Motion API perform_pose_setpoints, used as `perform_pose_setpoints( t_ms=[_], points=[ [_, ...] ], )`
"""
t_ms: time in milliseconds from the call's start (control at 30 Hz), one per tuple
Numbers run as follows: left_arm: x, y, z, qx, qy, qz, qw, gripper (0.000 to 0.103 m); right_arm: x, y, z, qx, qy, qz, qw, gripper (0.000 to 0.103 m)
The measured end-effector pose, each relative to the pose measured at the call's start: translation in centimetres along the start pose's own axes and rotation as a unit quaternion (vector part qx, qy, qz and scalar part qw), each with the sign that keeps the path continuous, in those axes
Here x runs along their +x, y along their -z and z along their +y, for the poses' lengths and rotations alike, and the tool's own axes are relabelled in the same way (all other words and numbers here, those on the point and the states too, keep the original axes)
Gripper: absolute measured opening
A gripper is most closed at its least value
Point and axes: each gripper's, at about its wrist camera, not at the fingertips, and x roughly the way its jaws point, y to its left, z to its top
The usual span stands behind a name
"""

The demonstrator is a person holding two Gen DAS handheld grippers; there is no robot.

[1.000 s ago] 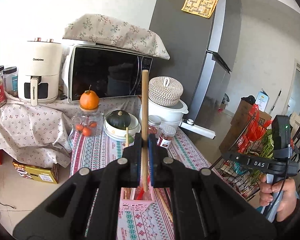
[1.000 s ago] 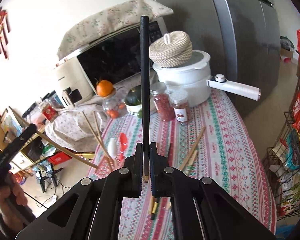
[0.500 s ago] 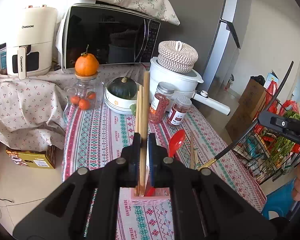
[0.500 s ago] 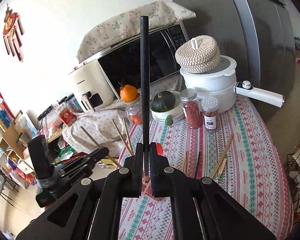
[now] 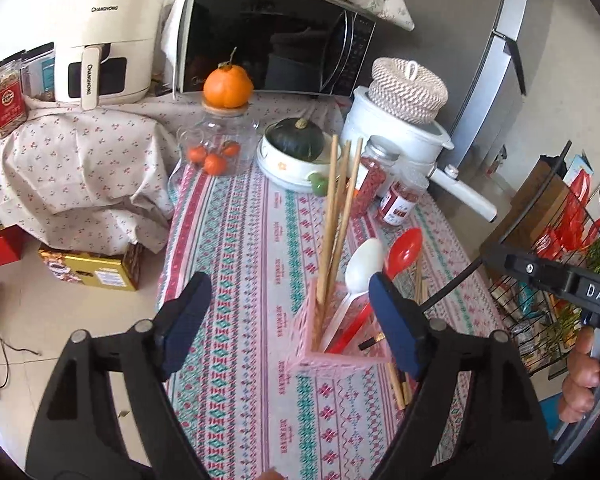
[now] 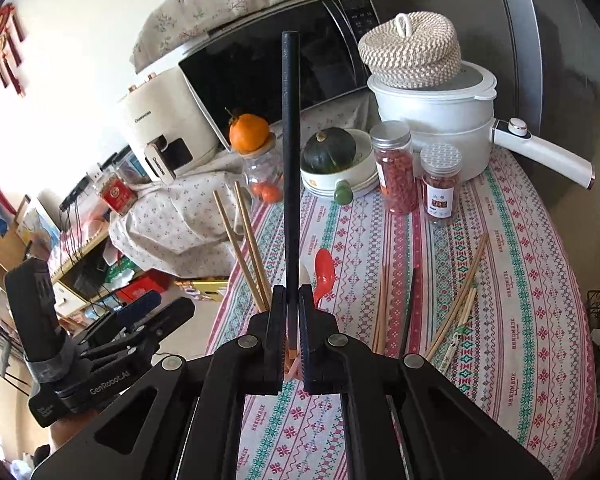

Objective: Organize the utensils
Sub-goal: 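Drop the wooden chopstick into the basket with the left tool while the right tool drops the dark chopstick, then grasp a wooden chopstick from the pile with the right tool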

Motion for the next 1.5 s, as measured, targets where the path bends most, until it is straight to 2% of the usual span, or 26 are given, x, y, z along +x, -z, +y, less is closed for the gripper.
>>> perform_pose_setpoints(
  t_ms=[133, 267, 500, 533, 600, 667, 767, 867, 967, 1100, 1300, 1500],
  points=[
    [0.5, 0.9, 0.9, -0.003, -0.016, 0.028, 0.9995, 0.091, 1.6, -0.1, 0.2, 0.0, -0.001, 0.022, 1.0, 0.006],
    [0.4, 1.4, 1.6, -0.013, -0.015, 0.041, 0.999, 0.1, 3.1, -0.2, 0.4, 0.004, 0.004, 0.035, 0.999, 0.006],
    [-0.1, 1.8, 1.5, -0.01, -0.008, 0.04, 0.9991, 0.102, 4.9, -0.4, 0.4, 0.013, -0.002, 0.031, 0.999, 0.007],
    [-0.1, 1.8, 1.5, -0.011, -0.008, 0.039, 0.9992, 0.102, 4.8, -0.5, 0.4, 0.01, -0.004, 0.027, 1.0, 0.01],
    [-0.1, 1.8, 1.5, -0.01, -0.011, 0.037, 0.9992, 0.102, 4.5, -0.7, 0.3, 0.008, -0.008, 0.02, 1.0, 0.024],
    [-0.3, 1.9, 1.5, -0.01, -0.018, 0.032, 0.9993, 0.102, 3.5, -0.8, 0.1, 0.01, -0.013, 0.002, 1.0, 0.052],
    [-0.6, 2.0, 1.5, -0.008, -0.028, 0.023, 0.9993, 0.102, 1.5, -1.0, -0.7, 0.012, -0.019, -0.026, 0.999, 0.059],
    [-0.8, 2.5, 1.1, 0.001, -0.028, 0.023, 0.9993, 0.102, -0.3, -0.9, -2.2, 0.014, -0.007, -0.039, 0.999, 0.064],
    [-0.5, 3.3, 0.4, 0.028, -0.019, 0.043, 0.9985, 0.102, -1.1, -0.4, -4.2, 0.019, 0.015, -0.032, 0.999, 0.066],
    [0.0, 4.4, -0.1, 0.056, -0.024, 0.055, 0.9966, 0.103, -1.0, 0.9, -7.5, 0.04, 0.048, -0.002, 0.998, 0.066],
    [0.9, 5.5, 0.1, 0.038, 0.002, 0.09, 0.9952, 0.103, 0.7, 2.8, -11.5, 0.063, 0.095, 0.055, 0.992, 0.066],
    [1.5, 5.6, -0.3, 0.042, -0.002, 0.101, 0.994, 0.103, 4.0, 3.4, -12.7, 0.071, 0.113, 0.097, 0.986, 0.066]
  ],
)
